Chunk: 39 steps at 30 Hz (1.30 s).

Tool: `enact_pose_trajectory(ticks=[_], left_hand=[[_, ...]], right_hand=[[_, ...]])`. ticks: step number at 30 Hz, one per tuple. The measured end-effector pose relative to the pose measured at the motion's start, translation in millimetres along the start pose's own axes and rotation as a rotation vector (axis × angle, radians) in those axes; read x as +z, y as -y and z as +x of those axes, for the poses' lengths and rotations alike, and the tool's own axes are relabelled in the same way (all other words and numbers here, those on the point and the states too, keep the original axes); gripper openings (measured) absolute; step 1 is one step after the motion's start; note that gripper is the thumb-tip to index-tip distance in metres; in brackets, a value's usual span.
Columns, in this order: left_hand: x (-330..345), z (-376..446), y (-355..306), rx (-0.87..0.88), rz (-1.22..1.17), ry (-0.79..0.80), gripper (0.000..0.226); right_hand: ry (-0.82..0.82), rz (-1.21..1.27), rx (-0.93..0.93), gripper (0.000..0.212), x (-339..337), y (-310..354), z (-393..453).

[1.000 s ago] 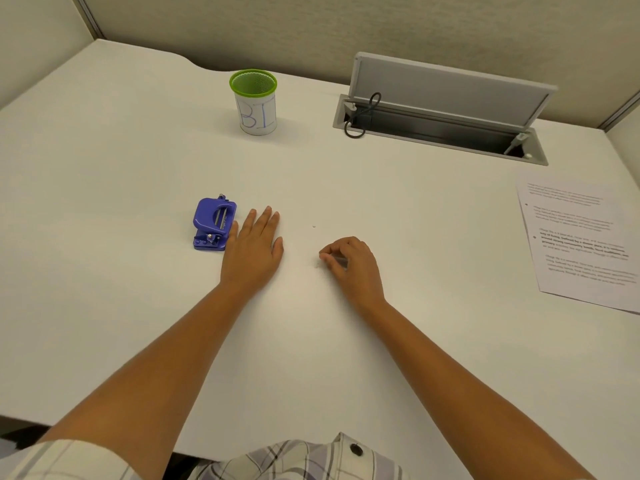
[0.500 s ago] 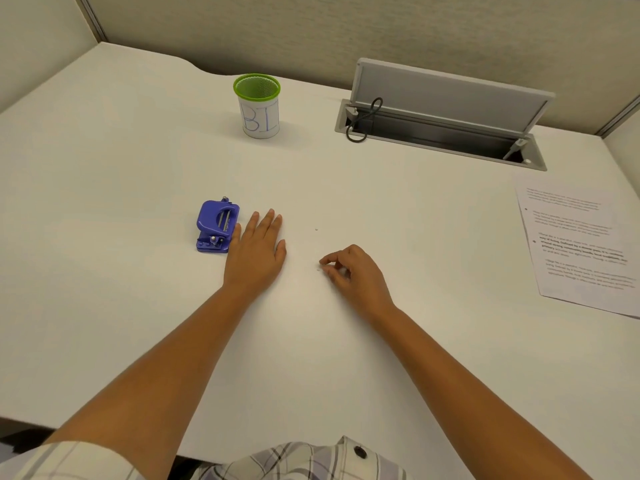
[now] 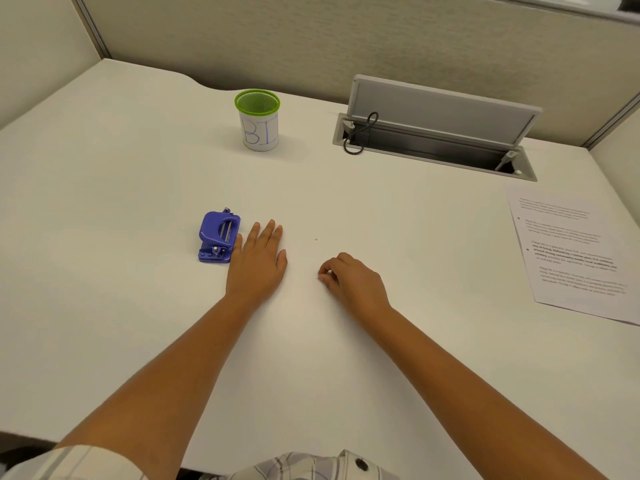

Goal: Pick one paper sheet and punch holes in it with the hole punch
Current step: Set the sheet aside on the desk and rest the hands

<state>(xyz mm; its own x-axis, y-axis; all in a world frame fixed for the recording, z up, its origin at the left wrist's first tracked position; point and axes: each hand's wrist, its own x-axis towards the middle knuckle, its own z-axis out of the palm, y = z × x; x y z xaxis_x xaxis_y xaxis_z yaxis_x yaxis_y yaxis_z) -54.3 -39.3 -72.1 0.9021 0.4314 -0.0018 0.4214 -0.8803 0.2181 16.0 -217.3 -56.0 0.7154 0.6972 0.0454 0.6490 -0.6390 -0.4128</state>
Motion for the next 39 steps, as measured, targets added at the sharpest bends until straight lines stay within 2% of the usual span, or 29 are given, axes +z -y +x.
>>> enact_pose_trajectory(ticks=[4, 7, 10, 13, 15, 21, 24, 27, 32, 35, 39], left_hand=[[0.9, 0.7, 0.3, -0.002, 0.009, -0.002, 0.053], [2.6, 2.1, -0.6, -0.004, 0.018, -0.004, 0.053], [4.2, 3.3, -0.4, -0.006, 0.029, -0.002, 0.053], [6.4, 5.0, 0.8, 0.001, 0.048, -0.012, 0.054], [6.5, 8.6, 1.0, 0.009, 0.044, -0.006, 0.055], [6.3, 24.7, 2.8, 0.025, 0.013, 0.007, 0.056], [5.4, 37.7, 4.4, 0.026, 0.01, 0.015, 0.056], [6.5, 49.5, 4.5, 0.026, 0.022, 0.027, 0.055], [8.8, 53.8, 4.5, 0.023, 0.014, 0.017, 0.055], [9.4, 53.1, 3.6, 0.03, 0.015, 0.011, 0.056], [7.0, 54.4, 3.8, 0.027, 0.017, 0.015, 0.055]], right_hand=[[0.012, -0.056, 0.005, 0.019, 1.9, 3.8, 1.4], [0.072, 0.038, 0.132, 0.014, -2.2, 5.2, 8.1], [0.131, 0.29, 0.287, 0.019, -11.4, 0.7, 23.2], [0.172, 0.646, 0.434, 0.036, -25.4, -2.0, 37.3], [0.201, 0.735, 0.501, 0.039, -33.1, -2.3, 44.8], [0.342, 0.438, 0.299, 0.015, -33.1, 0.6, 42.3], [0.33, 0.406, 0.314, 0.015, -31.8, -0.2, 35.0], [0.299, 0.653, 0.468, 0.019, -35.1, -2.9, 35.2], [0.29, 1.442, 0.767, 0.011, -40.6, -1.3, 42.9], [0.288, 1.601, 0.779, 0.009, -46.6, 5.8, 63.0], [0.286, 1.558, 0.659, 0.009, -65.6, 27.4, 127.3]])
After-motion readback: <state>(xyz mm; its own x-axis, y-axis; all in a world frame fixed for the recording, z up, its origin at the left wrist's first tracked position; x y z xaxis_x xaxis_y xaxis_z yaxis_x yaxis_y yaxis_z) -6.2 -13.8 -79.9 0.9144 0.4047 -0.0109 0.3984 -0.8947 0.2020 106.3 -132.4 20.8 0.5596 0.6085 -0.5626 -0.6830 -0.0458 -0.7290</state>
